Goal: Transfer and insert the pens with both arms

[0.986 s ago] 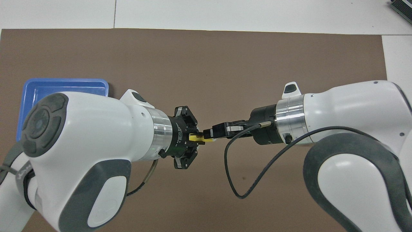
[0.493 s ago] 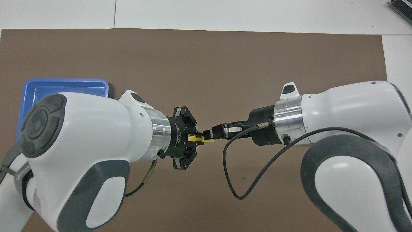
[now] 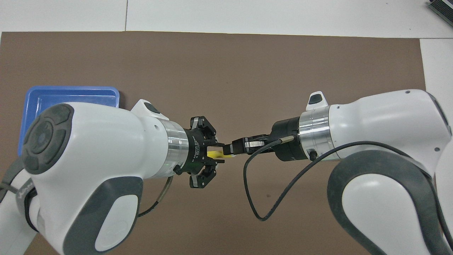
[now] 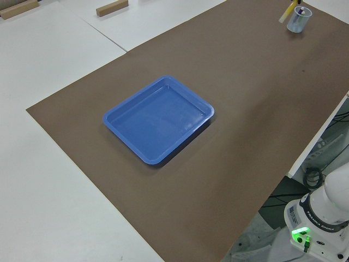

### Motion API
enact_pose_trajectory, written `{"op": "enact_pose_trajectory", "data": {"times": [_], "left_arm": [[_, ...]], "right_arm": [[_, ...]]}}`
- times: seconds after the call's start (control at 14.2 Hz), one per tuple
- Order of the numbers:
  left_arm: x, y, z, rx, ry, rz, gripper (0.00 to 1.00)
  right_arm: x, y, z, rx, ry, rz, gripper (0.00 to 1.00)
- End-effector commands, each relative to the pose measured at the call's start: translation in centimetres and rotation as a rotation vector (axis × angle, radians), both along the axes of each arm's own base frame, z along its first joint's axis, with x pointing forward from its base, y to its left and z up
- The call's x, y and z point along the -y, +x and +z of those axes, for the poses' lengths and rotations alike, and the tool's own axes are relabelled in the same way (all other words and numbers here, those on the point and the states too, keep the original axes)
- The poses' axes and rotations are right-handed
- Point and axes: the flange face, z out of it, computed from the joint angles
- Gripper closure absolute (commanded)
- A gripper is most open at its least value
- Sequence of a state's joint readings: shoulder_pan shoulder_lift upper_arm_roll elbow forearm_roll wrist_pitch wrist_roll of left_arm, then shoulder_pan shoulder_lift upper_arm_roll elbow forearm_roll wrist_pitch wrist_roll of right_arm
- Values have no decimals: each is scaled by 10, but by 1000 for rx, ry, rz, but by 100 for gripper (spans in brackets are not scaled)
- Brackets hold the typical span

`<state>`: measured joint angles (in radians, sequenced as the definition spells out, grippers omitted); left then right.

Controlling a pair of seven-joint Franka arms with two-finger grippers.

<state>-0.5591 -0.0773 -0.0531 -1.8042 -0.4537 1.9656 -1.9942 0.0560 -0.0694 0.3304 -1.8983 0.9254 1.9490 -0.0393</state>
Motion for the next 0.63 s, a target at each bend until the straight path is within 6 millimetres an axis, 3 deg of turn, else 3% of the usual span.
{"op": "enact_pose_trajectory", "data": {"times": [0.0,0.28,0.35,0.56], "left_arm": [[-9,-12,9,-7,-2,0,0],[-42,-11,19,9,56,-77,0],[-60,-1,19,16,61,-78,0],[-146,34,18,46,75,-109,0]], "right_arm": [[-1,0,1,-6,-23,-14,100],[8,4,-4,24,-101,4,100],[11,6,-5,39,-136,10,100],[22,9,-9,80,-244,27,100]]}}
